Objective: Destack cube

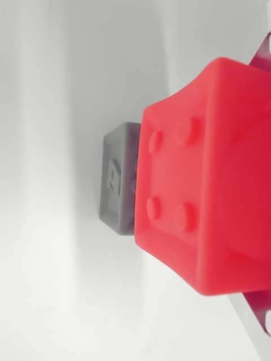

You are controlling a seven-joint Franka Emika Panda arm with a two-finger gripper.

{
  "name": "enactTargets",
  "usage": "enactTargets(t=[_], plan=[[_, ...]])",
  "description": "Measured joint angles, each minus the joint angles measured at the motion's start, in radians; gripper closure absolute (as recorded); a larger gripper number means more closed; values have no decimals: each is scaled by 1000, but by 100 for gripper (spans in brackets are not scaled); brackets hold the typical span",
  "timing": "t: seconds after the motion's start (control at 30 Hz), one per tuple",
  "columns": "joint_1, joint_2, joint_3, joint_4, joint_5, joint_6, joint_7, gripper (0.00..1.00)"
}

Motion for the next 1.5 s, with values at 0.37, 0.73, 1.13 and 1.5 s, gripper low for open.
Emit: enactTargets(t=[0.37, 0.73, 1.13, 1.5], plan=[[0, -47, 1, -4, 1, -43, 0, 100], [0, -103, 1, -4, 3, -97, -2, 100], [0, -168, 2, 1, 6, -166, -3, 100], [0, -224, 2, 17, 9, -238, -5, 100]])
